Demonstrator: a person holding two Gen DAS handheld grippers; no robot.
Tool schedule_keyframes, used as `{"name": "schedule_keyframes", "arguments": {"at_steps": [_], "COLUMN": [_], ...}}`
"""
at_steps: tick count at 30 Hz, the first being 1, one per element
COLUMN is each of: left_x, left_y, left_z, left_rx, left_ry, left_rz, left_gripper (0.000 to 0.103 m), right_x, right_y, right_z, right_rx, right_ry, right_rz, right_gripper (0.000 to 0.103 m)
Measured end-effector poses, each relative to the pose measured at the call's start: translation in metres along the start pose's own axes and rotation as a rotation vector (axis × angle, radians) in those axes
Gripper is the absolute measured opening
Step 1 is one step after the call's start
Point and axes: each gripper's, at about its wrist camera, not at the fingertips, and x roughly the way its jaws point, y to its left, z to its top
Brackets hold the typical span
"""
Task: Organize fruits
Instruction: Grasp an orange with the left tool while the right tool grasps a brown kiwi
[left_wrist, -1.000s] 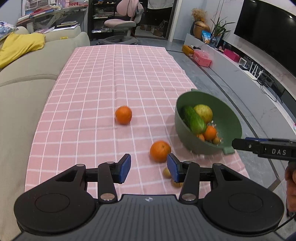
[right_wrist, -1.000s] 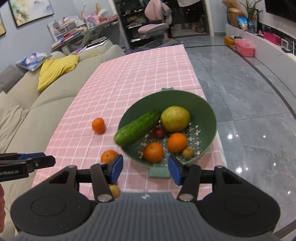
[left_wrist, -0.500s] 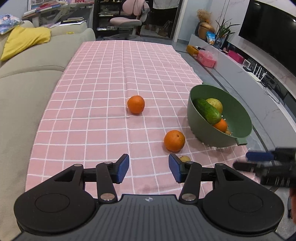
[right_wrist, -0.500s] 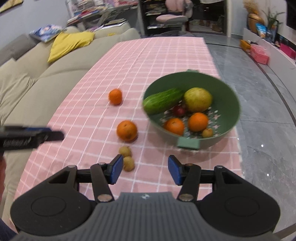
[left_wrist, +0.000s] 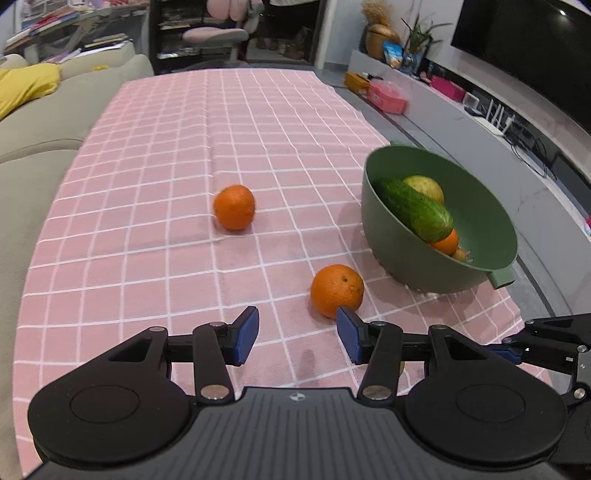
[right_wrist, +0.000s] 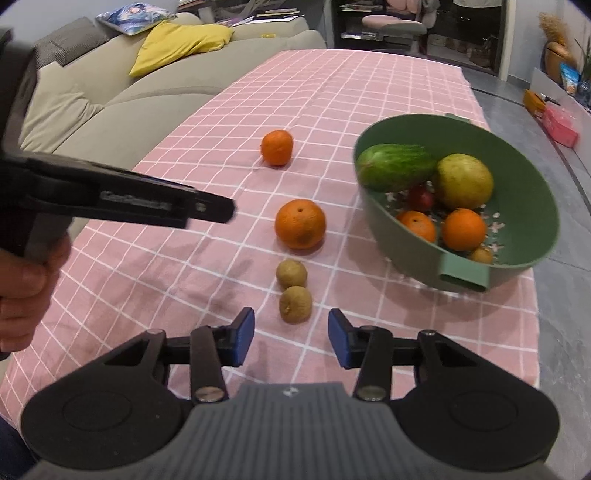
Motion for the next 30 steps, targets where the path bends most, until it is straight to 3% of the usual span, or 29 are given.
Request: {"name": "schedule_keyframes", "arguments": {"at_steps": [13, 18, 30], "left_x": [0.036, 0.047, 0.062], "left_y": [-0.013, -0.017, -0.025], "left_z": [0.007, 0.010, 0.012], "left_rx": [0.059, 0.060, 0.086], "left_ry": [0.033, 0.042, 0.045], "left_rz": [-0.050, -0.072, -0.074], "left_gripper": [0.058, 0.058, 0.058], "right_x": [0.039, 0.047, 0.034], "right_y": [-0.001, -0.003, -0.020], "right_z": [0.004, 0.005, 0.004], "right_rx": [0.004, 0.003, 0.088], "right_ry": [0.043, 0.057, 0.063], "right_rz": [-0.015, -0.013, -0.029], "right_gripper": [0.032, 0.021, 0.021]}}
